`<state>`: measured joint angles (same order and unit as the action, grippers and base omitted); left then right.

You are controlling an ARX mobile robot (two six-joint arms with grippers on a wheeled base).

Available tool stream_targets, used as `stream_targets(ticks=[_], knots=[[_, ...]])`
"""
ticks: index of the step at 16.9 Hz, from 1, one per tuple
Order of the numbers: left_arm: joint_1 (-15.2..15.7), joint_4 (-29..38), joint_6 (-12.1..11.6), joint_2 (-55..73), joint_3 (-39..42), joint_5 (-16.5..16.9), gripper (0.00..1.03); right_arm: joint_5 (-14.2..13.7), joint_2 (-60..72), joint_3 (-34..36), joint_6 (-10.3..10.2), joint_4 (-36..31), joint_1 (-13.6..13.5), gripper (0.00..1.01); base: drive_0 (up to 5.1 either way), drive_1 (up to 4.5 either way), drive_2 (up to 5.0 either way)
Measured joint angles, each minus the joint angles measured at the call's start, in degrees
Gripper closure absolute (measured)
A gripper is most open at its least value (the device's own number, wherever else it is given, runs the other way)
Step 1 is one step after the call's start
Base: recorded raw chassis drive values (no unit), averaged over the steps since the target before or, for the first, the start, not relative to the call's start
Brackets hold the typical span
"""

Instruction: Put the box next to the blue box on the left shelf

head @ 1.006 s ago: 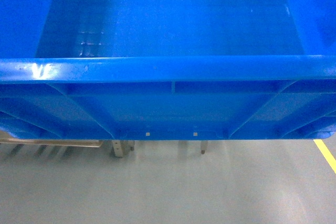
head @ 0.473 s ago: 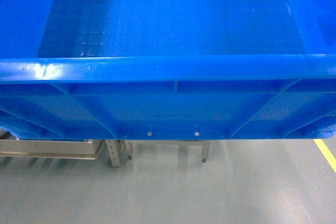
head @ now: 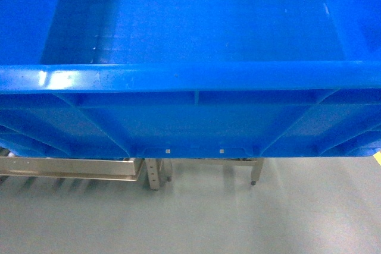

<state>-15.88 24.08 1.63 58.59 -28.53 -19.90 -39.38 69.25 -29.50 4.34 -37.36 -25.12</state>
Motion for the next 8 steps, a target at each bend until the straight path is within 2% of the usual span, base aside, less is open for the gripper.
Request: stream_targets(ticks=[8], knots=[[0.0, -0.04, -0.04, -0.04, 0.0, 0.04, 0.95, 0.0, 0.02, 0.0, -0.02, 0.09, 0.0, 0.85, -5.0, 2.41, 2.4]])
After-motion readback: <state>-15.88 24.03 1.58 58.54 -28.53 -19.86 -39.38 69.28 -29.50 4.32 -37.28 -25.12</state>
